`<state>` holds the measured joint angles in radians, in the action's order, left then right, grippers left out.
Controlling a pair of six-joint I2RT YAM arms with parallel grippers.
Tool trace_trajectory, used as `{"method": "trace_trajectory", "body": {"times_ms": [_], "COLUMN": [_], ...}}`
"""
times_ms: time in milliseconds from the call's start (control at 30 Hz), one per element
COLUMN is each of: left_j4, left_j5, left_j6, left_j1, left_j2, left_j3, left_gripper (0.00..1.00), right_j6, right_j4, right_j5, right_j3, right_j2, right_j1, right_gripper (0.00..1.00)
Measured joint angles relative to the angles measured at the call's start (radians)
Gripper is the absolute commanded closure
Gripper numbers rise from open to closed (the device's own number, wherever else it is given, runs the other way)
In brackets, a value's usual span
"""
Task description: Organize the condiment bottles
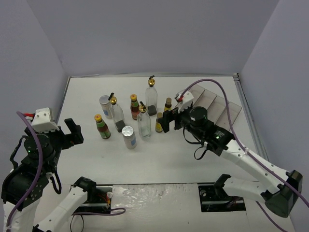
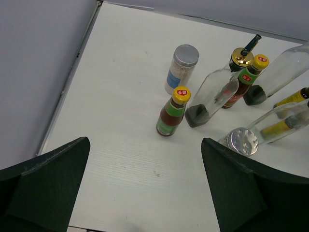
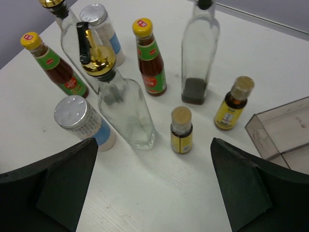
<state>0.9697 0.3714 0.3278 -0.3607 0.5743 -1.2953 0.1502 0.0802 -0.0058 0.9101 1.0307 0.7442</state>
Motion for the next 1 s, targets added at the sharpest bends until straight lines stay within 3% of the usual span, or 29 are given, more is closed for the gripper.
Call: {"method": "trace_trajectory", "body": {"times_ms": [133, 333, 667, 1000], "left_j4": [0.017, 0.032, 0.054, 0.074], "left_j5": [-0.001, -0.001, -0.003, -0.006], "left_j6": [0.039, 0.090, 0.133, 0.141], "left_j1": [0.000, 0.000, 0.000, 0.000], "left_j2": [0.003, 0.003, 0.003, 0.003], "left_j3": [0.000, 0.000, 0.000, 0.000], "left_gripper": [0.03, 0.03, 0.03, 0.03], "right_j6": [-0.018, -0.047, -0.047, -0.040], "right_j4": [0.113, 0.247, 0.371, 0.435], "right_j5": [0.101, 0.182, 0.307, 0.313], "right_j3": [-0.009, -0.019, 0.008, 0.017], "right_j2": [0.106, 0.223, 0.388, 0.469], "right_j1": [0.127, 0.218, 0.245, 0.253], "right_gripper": [0.00, 0.00, 0.00, 0.00]}}
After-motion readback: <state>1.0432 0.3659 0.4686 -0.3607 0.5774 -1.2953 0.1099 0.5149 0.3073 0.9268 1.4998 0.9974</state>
